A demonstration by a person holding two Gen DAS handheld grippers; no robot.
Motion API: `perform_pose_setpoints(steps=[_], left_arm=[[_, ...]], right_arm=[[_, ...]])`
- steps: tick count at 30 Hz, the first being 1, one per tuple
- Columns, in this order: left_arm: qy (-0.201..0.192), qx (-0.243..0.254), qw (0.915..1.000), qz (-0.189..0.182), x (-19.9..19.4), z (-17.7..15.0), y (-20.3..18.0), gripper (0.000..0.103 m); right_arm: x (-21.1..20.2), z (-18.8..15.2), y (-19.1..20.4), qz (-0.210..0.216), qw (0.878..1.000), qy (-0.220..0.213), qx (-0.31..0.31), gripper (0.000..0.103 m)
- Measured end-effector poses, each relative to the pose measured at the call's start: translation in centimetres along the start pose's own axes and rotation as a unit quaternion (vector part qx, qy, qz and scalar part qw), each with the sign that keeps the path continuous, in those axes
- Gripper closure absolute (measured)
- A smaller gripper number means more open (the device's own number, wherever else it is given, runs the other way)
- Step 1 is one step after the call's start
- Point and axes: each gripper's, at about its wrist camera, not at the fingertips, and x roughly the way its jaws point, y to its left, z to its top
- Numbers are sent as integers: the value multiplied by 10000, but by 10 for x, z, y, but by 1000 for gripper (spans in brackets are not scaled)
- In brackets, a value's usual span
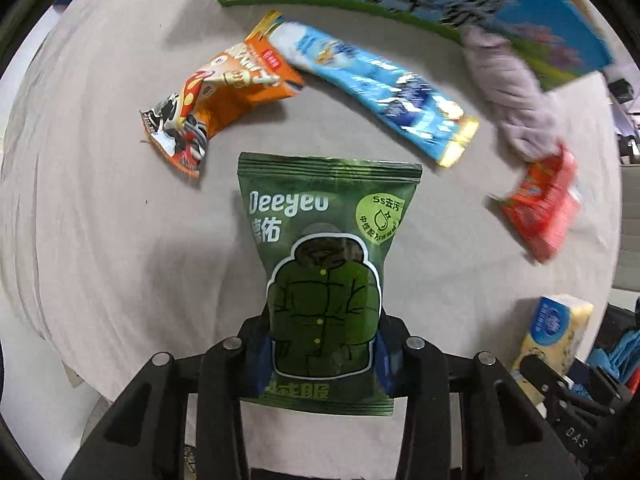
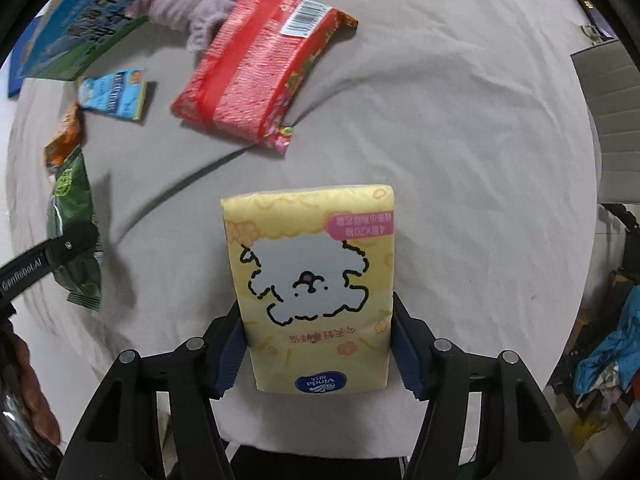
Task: Organize soft objects
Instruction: 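Carry both packs into the cardboard box and open both tools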
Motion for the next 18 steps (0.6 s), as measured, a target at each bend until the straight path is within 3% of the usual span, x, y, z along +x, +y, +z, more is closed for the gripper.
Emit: perform_pose_setpoints(steps=[10,15,18], left_arm=[[-907,127,9950,-389,-98,-21,-19,67],[-1271,396,9897,-531,-163,26,-32,67],[-1471,550,9856,-619,-173,68,-38,67]], right_arm=[[-70,-16,5,505,9961,-596,-412,38],[-120,-4,10,811,9908,-1017,-376,38],[-154,13,25,925,9864,-1312,-366,38]])
